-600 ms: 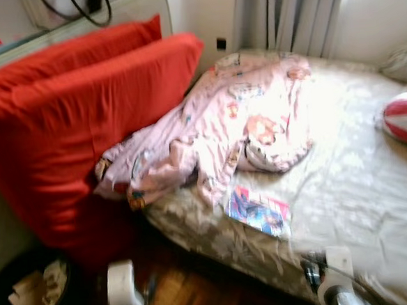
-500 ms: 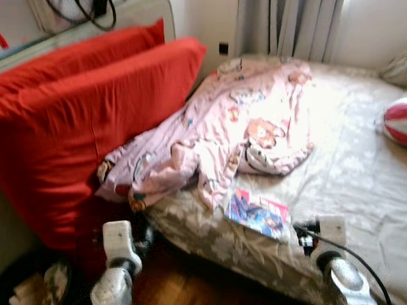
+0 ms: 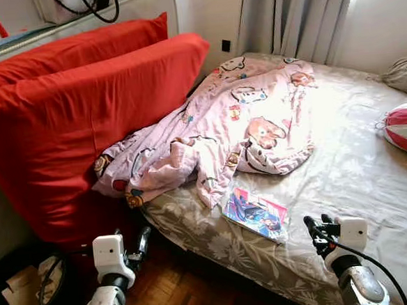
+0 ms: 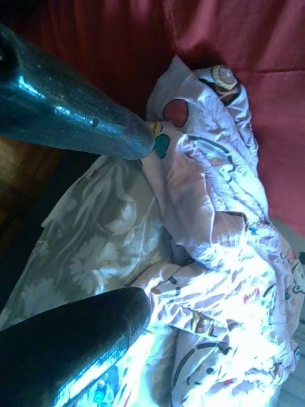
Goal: Clean up the room
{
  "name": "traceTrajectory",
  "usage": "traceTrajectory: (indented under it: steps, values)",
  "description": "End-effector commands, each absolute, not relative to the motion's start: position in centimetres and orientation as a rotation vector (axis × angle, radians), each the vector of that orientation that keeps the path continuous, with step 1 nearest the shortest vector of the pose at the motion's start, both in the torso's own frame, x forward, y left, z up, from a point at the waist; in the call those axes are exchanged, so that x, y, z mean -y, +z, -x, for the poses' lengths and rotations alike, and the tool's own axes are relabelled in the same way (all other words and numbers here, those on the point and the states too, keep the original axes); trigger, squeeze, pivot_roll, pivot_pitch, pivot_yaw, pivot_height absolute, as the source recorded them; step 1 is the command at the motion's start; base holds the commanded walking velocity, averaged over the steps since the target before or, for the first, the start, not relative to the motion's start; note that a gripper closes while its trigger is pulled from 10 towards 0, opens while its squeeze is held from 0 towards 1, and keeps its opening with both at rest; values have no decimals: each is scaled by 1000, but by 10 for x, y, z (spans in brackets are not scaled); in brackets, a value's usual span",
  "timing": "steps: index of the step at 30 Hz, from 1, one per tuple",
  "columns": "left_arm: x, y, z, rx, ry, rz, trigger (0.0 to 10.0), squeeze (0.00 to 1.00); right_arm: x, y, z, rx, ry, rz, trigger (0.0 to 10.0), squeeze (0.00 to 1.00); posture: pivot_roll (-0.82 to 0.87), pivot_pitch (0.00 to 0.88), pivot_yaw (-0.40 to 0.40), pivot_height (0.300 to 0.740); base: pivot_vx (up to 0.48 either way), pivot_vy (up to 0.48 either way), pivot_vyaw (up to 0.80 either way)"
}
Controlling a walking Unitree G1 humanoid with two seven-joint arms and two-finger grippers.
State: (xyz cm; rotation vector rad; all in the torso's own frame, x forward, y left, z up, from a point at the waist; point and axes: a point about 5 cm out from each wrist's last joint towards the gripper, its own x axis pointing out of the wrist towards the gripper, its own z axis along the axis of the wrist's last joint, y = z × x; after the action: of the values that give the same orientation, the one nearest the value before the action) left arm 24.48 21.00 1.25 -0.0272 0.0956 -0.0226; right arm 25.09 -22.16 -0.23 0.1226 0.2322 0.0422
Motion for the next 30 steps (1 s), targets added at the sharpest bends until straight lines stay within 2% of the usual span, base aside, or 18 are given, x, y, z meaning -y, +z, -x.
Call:
traceTrajectory:
  steps: [1,7,13,19,25,30]
  values:
    - [-210,12,-243,-111,-50,29,10000,0,218,3,-255,-206,82,-108,10000,0,94,0,-38,740,0,0,0]
    - [-214,15,-242,-111,-58,22,10000,0,217,8,-262,-171,-14,-165,10000,0,109,0,-2,740,0,0,0]
    - [-218,20,-245,-98,-31,34,10000,0,209,-2,-249,-179,-67,-190,10000,0,107,0,34,740,0,0,0]
    - [-219,22,-247,-95,-21,43,10000,0,193,-5,-246,-191,-4,-172,10000,0,83,0,16,740,0,0,0]
    - [-206,20,-249,-103,-57,51,10000,0,197,6,-255,-151,29,-139,10000,0,100,0,2,740,0,0,0]
    - [-209,17,-241,-110,-38,53,10000,0,197,8,-258,-153,22,-128,10000,0,110,0,-21,740,0,0,0]
